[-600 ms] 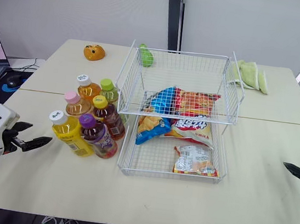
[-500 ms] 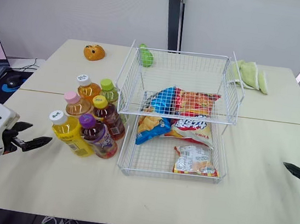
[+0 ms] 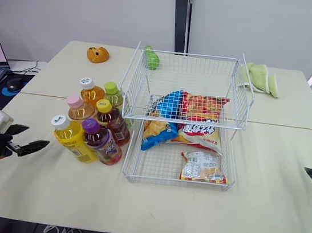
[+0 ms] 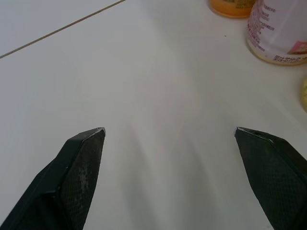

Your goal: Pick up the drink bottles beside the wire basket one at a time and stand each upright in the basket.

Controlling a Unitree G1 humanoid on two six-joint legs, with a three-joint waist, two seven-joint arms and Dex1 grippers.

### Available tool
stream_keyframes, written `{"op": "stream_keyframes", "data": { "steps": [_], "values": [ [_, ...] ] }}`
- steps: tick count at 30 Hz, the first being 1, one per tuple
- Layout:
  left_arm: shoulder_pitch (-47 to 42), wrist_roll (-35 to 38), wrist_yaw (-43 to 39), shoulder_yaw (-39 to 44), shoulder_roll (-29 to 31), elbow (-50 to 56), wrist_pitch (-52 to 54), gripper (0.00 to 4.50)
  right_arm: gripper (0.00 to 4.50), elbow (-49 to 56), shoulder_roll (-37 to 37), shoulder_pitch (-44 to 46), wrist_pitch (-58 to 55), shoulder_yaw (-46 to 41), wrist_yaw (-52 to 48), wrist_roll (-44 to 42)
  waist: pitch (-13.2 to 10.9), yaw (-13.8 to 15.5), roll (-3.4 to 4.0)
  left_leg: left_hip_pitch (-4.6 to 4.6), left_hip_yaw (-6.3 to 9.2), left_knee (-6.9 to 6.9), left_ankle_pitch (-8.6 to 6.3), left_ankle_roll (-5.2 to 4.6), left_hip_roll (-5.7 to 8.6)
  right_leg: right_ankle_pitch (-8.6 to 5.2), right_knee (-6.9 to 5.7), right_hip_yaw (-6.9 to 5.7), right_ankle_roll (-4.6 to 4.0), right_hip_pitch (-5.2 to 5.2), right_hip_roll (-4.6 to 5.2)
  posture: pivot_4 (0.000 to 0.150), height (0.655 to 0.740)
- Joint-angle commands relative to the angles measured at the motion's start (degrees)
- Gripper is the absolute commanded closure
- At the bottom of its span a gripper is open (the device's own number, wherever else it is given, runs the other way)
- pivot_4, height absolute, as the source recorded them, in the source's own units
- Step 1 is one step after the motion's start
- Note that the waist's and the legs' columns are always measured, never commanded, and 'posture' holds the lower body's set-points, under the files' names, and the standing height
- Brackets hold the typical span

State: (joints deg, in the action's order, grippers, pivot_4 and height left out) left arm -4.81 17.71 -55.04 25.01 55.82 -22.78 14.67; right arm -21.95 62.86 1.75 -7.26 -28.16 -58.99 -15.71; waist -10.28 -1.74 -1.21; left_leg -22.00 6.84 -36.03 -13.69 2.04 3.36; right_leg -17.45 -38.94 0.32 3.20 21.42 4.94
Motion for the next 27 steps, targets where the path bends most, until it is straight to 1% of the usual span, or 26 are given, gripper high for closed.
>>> {"op": "stream_keyframes", "data": {
  "steps": [1,9,15,22,27],
  "values": [
    [0.0,1.8,-1.5,2.8,1.9,0.7,0.5,0.03,0.00,5.2,0.5,-2.1,-2.2,-3.7,-1.4,-2.7,0.0,0.0,0.00,0.00,0.00,0.00,0.00,0.00,0.00,0.00,0.00,0.00,0.00,0.00,0.00,0.150,0.7400],
    [-0.6,3.9,-1.6,3.9,0.9,2.5,2.1,0.03,0.00,6.9,-0.9,-3.5,-2.8,-4.4,0.3,-2.1,0.0,0.0,0.00,0.06,-0.11,-0.01,0.00,-0.01,-0.04,0.01,0.00,0.11,0.03,-0.01,0.01,0.150,0.7400],
    [1.2,5.7,-1.0,5.5,0.2,5.1,3.8,0.03,0.00,5.5,-2.0,-3.1,0.2,-3.9,0.9,-1.2,0.0,0.0,0.00,0.07,-0.15,-0.01,0.00,-0.01,-0.03,0.01,0.00,0.15,0.03,0.00,0.02,0.150,0.7400],
    [3.9,7.5,0.5,7.7,-1.0,9.0,5.7,0.03,0.00,4.2,-3.6,-0.6,2.9,-4.8,1.4,-3.0,0.0,0.0,-0.03,0.10,-0.27,-0.02,-0.02,-0.03,-0.06,0.02,0.00,0.26,0.05,0.00,0.03,0.150,0.7400],
    [5.2,7.9,1.0,8.7,-0.9,9.9,6.2,0.03,0.00,6.7,-3.8,-0.1,5.1,-6.9,0.3,-4.6,0.0,0.0,-0.02,0.13,-0.35,-0.01,-0.02,-0.03,-0.09,0.02,0.00,0.33,0.05,0.01,0.03,0.150,0.7400]
  ]
}}
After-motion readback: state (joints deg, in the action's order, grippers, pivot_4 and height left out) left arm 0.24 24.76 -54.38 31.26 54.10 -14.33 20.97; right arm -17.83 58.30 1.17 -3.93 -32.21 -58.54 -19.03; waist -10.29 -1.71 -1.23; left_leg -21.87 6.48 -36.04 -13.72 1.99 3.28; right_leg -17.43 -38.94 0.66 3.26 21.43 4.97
